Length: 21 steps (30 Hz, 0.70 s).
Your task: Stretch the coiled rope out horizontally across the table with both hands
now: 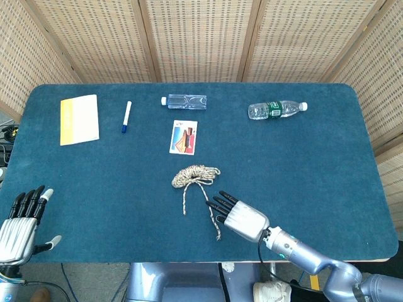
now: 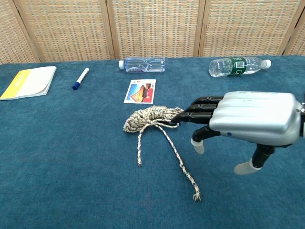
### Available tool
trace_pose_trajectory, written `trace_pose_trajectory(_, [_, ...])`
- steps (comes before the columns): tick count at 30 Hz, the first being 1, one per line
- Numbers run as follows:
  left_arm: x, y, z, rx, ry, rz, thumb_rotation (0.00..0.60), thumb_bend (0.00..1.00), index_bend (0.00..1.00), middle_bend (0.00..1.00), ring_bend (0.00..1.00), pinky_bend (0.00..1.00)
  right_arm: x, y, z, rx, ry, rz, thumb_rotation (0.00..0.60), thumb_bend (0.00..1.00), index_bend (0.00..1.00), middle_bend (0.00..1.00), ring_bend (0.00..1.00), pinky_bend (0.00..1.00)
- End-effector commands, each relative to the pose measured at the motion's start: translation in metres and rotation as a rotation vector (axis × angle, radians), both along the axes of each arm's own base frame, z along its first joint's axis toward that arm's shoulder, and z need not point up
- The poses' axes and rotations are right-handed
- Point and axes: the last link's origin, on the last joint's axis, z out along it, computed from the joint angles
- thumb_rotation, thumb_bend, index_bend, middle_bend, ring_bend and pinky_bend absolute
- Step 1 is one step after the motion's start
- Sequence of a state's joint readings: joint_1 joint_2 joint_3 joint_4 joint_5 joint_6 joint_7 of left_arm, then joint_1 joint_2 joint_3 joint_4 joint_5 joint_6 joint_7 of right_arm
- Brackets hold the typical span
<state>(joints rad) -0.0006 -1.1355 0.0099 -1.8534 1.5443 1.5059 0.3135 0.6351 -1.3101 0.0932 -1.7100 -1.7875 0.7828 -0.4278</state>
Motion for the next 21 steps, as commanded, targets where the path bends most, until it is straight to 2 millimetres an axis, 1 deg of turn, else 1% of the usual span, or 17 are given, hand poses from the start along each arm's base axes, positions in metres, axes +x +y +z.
trace_pose_trajectory(1, [0.0, 0.0, 0.0, 0.0, 0.0, 0.001, 0.6, 0.05, 0.0, 0.0, 0.0, 0.0, 0.005, -0.004, -0.015, 0.012, 0.034, 0.021, 0.6, 0.17, 0.4, 0.0, 0.0, 0.0])
trace_pose_trajectory(6, [-0.001, 0.0, 0.0, -0.002, -0.001, 0.003, 0.6, 0.05, 0.0, 0.0, 0.0, 0.0, 0.012, 0.003, -0.035, 0.045, 0.065, 0.051, 0.6, 0.2, 0.43, 0.0, 0.0, 0.0])
trace_pose_trajectory(12, [-0.001, 0.001, -0.001, -0.006, 0.001, 0.003, 0.6, 0.05, 0.0, 0.0, 0.0, 0.0, 0.016, 0.004, -0.048, 0.053, 0.075, 0.052, 0.6, 0.25, 0.44, 0.0, 0.0, 0.0])
trace_pose_trajectory(21, [-0.001, 0.001, -0.004, -0.015, 0.006, 0.003, 0.6, 0.05, 0.0, 0.0, 0.0, 0.0, 0.013, 0.012, -0.066, 0.08, 0.092, 0.044, 0.6, 0.26, 0.45, 0.0, 0.0, 0.0])
